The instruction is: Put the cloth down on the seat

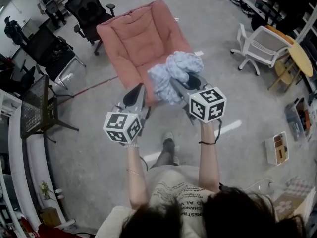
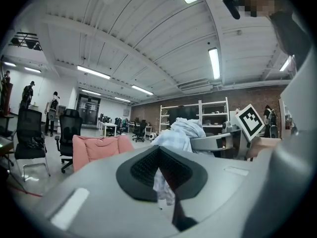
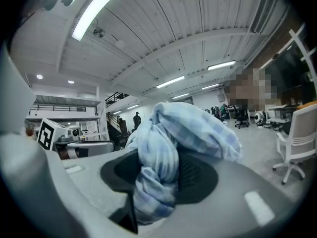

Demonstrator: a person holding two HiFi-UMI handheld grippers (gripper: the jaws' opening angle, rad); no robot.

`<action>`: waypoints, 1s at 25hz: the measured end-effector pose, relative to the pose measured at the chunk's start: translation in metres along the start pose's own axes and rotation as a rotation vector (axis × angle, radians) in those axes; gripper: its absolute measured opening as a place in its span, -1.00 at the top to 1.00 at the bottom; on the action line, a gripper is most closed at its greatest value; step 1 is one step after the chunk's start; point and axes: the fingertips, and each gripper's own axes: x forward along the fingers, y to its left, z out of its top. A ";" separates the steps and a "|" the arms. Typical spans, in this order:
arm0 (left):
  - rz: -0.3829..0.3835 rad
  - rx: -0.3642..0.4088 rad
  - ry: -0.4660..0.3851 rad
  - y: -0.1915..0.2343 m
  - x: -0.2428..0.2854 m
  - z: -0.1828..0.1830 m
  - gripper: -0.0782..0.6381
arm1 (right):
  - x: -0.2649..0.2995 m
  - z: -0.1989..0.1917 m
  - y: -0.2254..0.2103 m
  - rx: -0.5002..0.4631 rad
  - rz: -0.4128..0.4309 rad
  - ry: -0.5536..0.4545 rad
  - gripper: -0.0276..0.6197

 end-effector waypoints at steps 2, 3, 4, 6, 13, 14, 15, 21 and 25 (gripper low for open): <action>0.008 -0.001 -0.001 0.005 0.008 -0.001 0.79 | 0.007 -0.001 -0.008 0.004 0.003 0.004 0.34; 0.010 -0.001 0.000 0.008 0.012 -0.002 0.79 | 0.012 -0.001 -0.012 0.008 0.004 0.002 0.34; 0.011 0.000 0.004 0.012 0.017 -0.004 0.79 | 0.017 0.000 -0.016 0.012 0.004 0.000 0.34; 0.015 -0.002 0.010 0.021 0.029 -0.010 0.79 | 0.028 -0.002 -0.025 0.016 0.004 0.001 0.34; 0.022 -0.040 0.024 0.051 0.095 -0.023 0.79 | 0.072 -0.007 -0.073 0.014 0.004 0.053 0.34; 0.024 -0.038 0.032 0.059 0.101 -0.023 0.79 | 0.081 -0.008 -0.077 0.022 0.007 0.056 0.34; 0.027 -0.039 0.040 0.066 0.108 -0.024 0.79 | 0.089 -0.010 -0.080 0.031 0.009 0.061 0.34; 0.026 -0.040 0.063 0.091 0.149 -0.025 0.79 | 0.122 -0.010 -0.109 0.058 0.005 0.086 0.34; 0.019 -0.046 0.067 0.099 0.174 -0.025 0.79 | 0.137 -0.005 -0.132 0.062 -0.004 0.090 0.34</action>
